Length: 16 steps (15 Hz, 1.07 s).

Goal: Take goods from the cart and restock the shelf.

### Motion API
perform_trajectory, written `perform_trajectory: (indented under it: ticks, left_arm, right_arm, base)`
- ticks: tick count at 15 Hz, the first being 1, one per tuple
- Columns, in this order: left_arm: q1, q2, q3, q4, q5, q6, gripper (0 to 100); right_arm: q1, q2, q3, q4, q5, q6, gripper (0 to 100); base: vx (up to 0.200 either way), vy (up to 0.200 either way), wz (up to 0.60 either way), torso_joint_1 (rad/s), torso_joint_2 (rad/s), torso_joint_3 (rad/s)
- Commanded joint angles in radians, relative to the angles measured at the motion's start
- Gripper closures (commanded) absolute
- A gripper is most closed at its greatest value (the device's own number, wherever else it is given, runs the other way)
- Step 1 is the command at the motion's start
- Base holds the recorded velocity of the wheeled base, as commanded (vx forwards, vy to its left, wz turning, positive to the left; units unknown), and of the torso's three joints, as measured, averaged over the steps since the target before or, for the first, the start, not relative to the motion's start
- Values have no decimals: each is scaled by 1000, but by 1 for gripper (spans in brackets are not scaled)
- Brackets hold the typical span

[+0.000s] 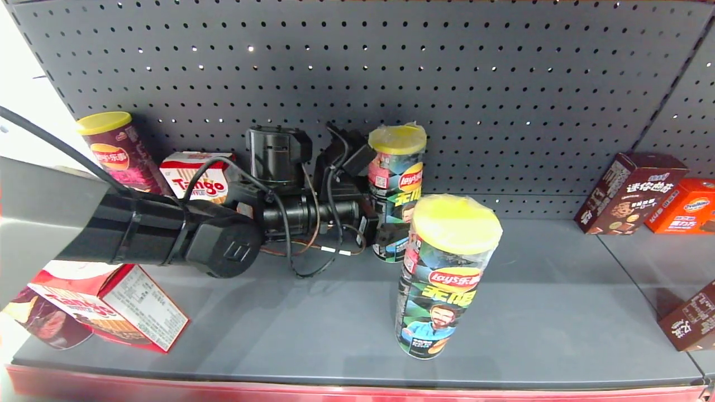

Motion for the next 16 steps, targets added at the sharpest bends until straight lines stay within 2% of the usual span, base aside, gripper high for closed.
perform_trajectory:
  ticks: [1, 4, 6, 11, 16]
  left_arm:
    - [8, -99, 111, 1, 9, 22, 0]
    - [7, -144, 203, 0, 154, 32, 0]
    - [3, -145, 200, -3, 175, 35, 0]
    - [-9, -101, 136, -34, 302, 25, 0]
    - [0, -102, 148, -34, 324, 24, 0]
  right_arm:
    - [1, 0, 0, 1, 0, 0, 0]
    - [1, 0, 0, -1, 0, 0, 0]
    - [1, 0, 0, -1, 0, 0, 0]
    - [1, 0, 0, -1, 0, 0, 0]
    - [-1, 0, 0, -1, 0, 0, 0]
  base:
    - [0, 0, 0, 0, 0, 0]
    - [0, 0, 0, 0, 0, 0]
    - [0, 0, 0, 0, 0, 0]
    - [0, 0, 0, 0, 0, 0]
    - [0, 0, 0, 0, 0, 0]
